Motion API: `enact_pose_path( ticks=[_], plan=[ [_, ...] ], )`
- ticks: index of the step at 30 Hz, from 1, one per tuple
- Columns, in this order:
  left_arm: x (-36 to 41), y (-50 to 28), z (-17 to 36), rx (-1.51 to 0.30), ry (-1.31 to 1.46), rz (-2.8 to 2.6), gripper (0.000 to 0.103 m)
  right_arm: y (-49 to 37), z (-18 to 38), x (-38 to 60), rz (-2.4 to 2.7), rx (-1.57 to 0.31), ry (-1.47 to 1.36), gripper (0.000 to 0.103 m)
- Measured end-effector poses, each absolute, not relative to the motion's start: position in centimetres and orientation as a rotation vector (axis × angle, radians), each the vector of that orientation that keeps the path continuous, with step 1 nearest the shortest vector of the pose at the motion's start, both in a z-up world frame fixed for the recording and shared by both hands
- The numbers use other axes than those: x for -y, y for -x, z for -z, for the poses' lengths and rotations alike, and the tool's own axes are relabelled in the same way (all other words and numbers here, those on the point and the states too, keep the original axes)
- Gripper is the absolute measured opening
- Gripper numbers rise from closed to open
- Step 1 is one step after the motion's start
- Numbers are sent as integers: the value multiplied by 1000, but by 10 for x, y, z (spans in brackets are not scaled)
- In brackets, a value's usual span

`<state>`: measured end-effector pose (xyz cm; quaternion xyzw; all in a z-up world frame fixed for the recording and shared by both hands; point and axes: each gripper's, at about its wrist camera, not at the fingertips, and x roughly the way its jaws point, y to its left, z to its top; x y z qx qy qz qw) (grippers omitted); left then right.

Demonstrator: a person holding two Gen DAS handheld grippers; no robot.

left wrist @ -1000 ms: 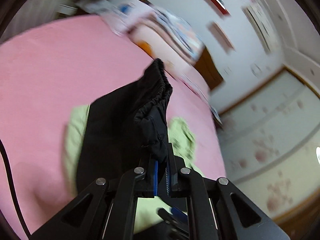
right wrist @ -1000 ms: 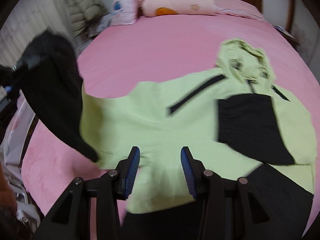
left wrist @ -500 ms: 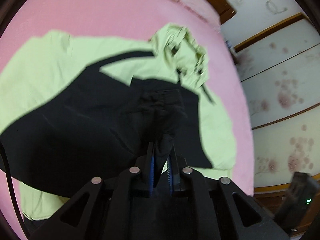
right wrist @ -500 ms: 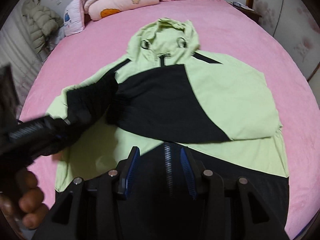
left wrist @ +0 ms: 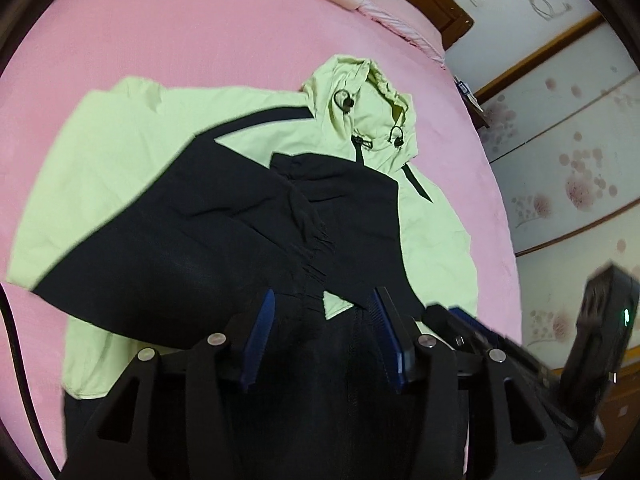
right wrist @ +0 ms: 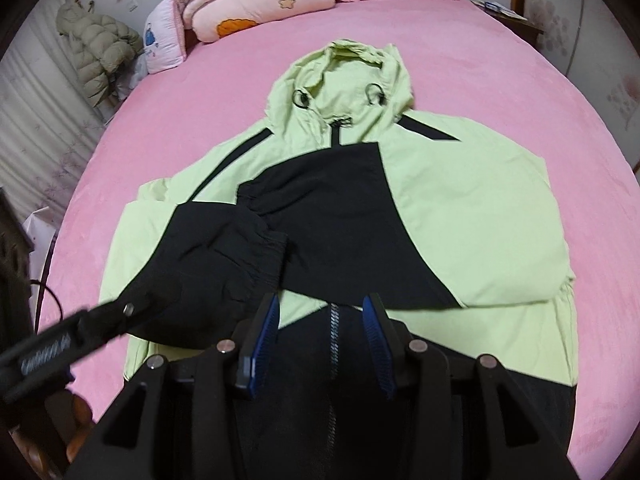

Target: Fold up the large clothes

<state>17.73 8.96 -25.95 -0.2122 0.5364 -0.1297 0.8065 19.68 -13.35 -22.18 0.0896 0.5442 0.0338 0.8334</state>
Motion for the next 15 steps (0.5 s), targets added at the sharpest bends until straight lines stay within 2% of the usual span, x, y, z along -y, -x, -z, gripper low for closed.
enact_pose_path(
  ticks=[5, 7, 9, 15],
  plan=[
    [-118, -156, 252, -1115, 353, 182, 48, -207, 233, 118, -121, -1177, -178, 44],
    [-136, -150, 257, -1118, 338, 125, 52, -210, 241, 112, -133, -1194, -179, 44],
    [-160, -143, 265, -1118, 341, 44, 56, -216, 253, 108, -147, -1221, -201, 44],
    [-230, -132, 292, -1126, 409, -147, 56, -226, 287, 96, -152, -1297, -263, 44]
  ],
)
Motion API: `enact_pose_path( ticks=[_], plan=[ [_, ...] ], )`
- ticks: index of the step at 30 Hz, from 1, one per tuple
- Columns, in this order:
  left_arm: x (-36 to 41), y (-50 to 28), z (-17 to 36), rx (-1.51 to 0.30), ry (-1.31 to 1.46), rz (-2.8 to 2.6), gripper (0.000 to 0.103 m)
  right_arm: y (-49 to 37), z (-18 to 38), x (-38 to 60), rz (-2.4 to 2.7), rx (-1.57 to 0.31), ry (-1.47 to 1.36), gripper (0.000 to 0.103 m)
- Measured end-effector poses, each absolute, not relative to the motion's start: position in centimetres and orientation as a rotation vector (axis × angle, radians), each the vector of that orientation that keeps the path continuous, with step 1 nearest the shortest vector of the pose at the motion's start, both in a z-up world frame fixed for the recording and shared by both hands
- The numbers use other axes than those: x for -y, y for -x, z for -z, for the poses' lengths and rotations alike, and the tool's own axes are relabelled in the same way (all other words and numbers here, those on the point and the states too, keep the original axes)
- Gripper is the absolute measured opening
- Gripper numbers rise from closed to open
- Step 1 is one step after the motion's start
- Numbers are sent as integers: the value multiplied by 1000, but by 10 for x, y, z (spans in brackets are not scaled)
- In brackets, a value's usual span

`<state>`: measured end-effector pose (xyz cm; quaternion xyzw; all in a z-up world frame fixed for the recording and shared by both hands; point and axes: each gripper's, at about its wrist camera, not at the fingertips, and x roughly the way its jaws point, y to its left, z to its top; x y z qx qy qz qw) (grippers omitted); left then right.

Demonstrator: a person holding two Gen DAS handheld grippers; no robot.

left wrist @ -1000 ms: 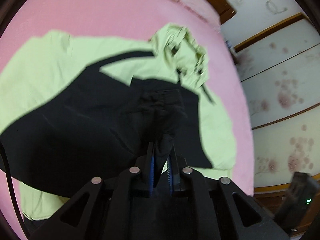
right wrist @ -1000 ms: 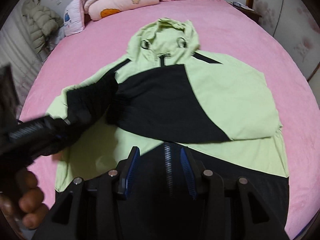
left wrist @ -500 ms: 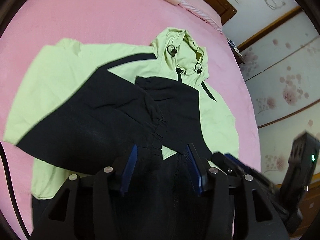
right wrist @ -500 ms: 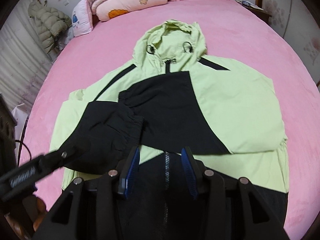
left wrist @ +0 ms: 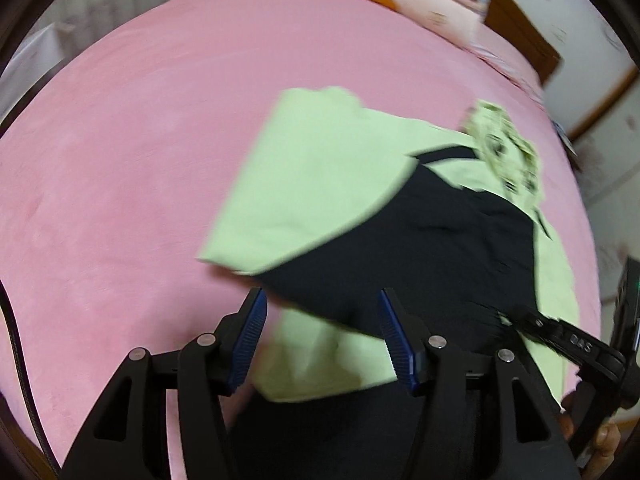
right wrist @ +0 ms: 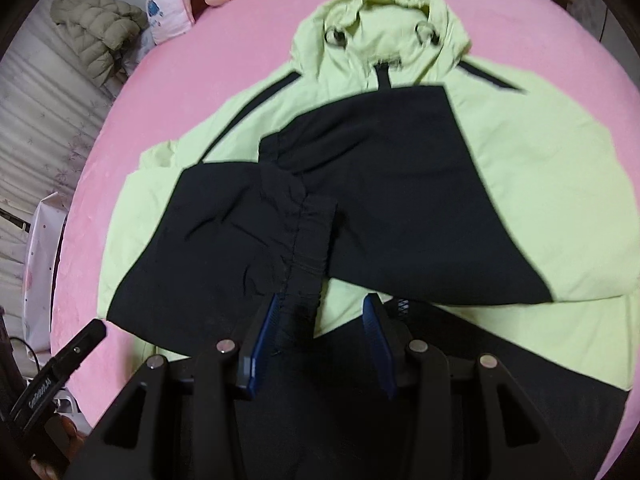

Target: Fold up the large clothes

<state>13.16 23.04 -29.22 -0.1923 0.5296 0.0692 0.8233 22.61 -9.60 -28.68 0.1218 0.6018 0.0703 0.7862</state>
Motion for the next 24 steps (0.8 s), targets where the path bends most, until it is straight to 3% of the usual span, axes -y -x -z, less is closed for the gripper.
enact_pose_path(
  ticks=[7, 11, 13, 14, 15, 17, 24],
  plan=[
    [-270, -126, 324, -1145, 453, -216, 56, -235, 322, 82, -128, -1348, -269, 44],
    [-274, -124, 336, -1156, 469, -218, 56, -242, 332, 71, -117, -1345, -253, 58],
    [-272, -124, 339, -1158, 475, -212, 56, -243, 336, 62, -110, -1339, -227, 59],
    [-270, -124, 340, -1160, 477, -207, 56, -243, 337, 56, -110, -1331, -202, 57],
    [-269, -123, 339, -1162, 477, -200, 56, -243, 336, 51, -126, -1328, -188, 41],
    [-265, -124, 338, -1165, 474, -189, 56, -241, 331, 39, -167, -1319, -134, 28],
    [-245, -127, 334, -1165, 444, -139, 56, -226, 250, 32, -226, -1101, -48, 26]
  ],
)
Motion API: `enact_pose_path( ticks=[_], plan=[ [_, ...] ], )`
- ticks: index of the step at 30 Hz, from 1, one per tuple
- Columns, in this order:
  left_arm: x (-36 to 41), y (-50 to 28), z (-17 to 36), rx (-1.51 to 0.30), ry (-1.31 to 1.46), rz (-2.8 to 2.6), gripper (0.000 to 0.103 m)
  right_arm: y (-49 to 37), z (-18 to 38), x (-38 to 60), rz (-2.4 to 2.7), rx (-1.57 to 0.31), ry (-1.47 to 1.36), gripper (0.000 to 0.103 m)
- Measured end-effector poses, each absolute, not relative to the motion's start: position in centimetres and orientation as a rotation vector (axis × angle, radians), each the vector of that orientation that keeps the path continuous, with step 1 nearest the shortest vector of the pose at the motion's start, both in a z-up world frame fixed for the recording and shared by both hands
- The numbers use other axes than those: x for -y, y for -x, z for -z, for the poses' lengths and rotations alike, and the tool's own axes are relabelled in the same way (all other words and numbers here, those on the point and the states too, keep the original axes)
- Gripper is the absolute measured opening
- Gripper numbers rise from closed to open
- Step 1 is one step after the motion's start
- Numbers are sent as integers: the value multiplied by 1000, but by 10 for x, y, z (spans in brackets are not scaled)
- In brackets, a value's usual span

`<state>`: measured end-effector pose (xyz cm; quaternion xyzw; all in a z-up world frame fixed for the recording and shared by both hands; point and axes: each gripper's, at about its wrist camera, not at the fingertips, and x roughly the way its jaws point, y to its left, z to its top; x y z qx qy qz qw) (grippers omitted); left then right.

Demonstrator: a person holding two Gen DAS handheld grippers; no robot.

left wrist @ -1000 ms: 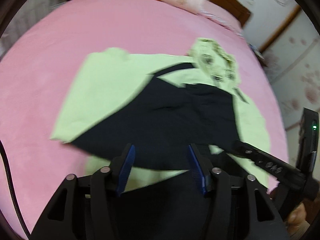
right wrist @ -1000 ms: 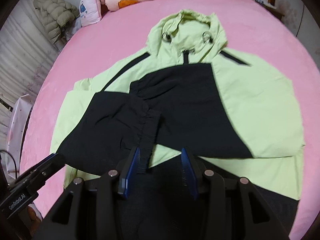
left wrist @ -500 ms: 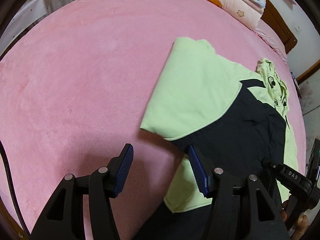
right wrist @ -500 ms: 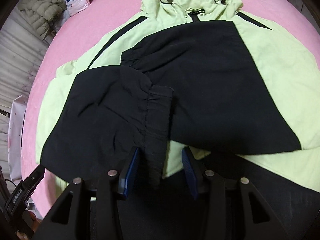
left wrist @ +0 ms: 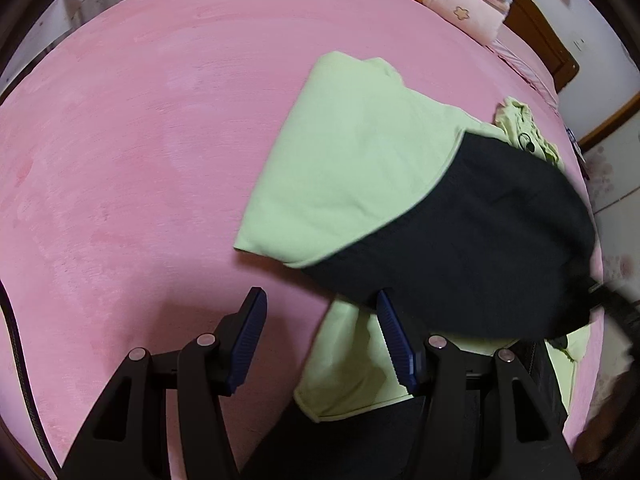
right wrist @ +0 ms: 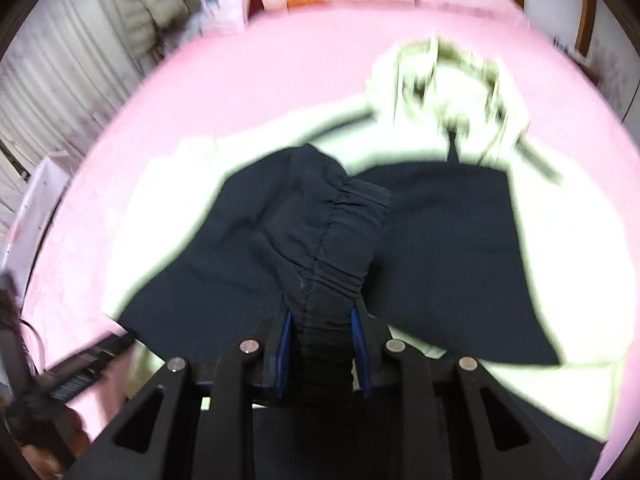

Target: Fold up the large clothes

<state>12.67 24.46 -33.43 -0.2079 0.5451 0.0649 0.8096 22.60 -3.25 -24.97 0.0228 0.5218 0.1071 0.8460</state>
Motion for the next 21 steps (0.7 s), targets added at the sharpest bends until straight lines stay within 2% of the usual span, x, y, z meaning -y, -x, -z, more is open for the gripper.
enact_pose_path(
  ticks=[6, 11, 16, 21],
  plan=[
    [-225, -144, 336, -1148, 433, -121, 56, -235, 185, 61, -172, -923, -16, 26],
    [-205, -163, 339, -1143, 399, -135, 56, -241, 162, 93, -63, -848, -10, 26],
    [-198, -173, 341, -1145, 374, -203, 56, -242, 160, 126, 66, -815, 21, 26],
    [-188, -173, 347, -1176, 345, -225, 56, -243, 180, 172, 181, -873, -1, 26]
  ],
)
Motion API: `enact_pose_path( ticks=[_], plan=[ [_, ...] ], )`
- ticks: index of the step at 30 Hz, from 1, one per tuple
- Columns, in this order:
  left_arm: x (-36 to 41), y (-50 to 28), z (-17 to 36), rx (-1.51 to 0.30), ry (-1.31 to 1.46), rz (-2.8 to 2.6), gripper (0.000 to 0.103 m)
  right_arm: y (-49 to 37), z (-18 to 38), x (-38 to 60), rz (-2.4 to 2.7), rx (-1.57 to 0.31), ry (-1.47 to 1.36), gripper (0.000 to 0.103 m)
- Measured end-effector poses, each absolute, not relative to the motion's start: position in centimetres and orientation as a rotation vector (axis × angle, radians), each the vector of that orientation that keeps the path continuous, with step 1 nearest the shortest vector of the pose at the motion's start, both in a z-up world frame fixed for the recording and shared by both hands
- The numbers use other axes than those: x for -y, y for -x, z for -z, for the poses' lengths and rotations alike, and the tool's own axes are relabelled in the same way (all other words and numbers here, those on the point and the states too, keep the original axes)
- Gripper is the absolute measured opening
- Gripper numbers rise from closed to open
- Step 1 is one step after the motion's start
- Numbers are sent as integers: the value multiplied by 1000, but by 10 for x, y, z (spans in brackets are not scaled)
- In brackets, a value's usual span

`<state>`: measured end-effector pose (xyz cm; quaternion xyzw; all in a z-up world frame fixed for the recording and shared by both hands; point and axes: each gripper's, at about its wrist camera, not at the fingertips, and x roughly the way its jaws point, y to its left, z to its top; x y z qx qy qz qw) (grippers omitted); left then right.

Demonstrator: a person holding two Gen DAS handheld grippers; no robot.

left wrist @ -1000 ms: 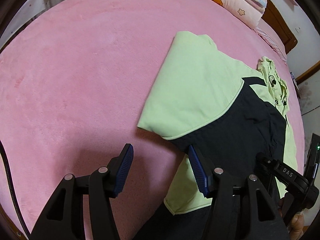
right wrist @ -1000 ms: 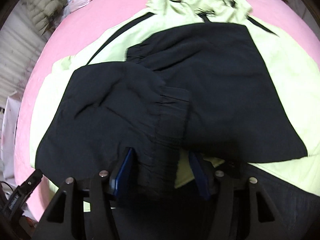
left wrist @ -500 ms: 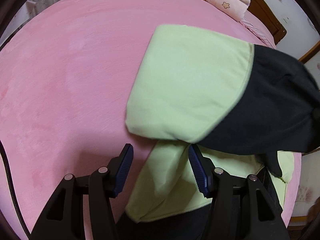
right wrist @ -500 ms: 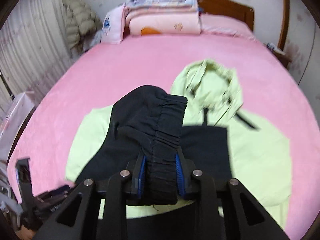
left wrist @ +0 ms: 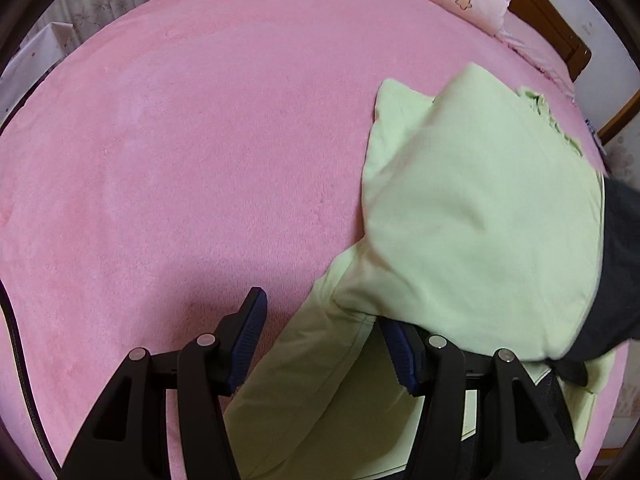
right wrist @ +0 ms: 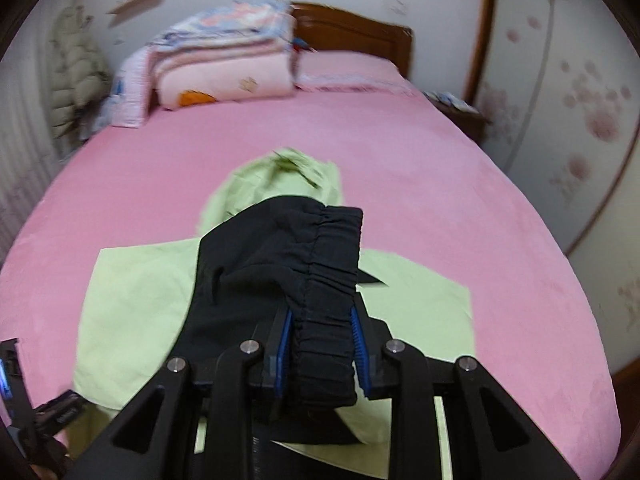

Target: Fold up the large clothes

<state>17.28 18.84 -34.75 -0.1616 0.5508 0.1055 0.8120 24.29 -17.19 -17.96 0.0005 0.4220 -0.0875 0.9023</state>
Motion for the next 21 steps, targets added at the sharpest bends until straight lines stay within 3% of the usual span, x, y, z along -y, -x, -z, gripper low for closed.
enact_pose_path(
  ticks=[15, 21],
  plan=[
    [-166, -182, 351, -1235, 291, -234, 56, -257, 295, 231, 283, -1134, 9, 30],
    [-148, -186, 334, -1243, 291, -176, 56, -240, 301, 270, 224, -1169, -236, 37]
  ],
)
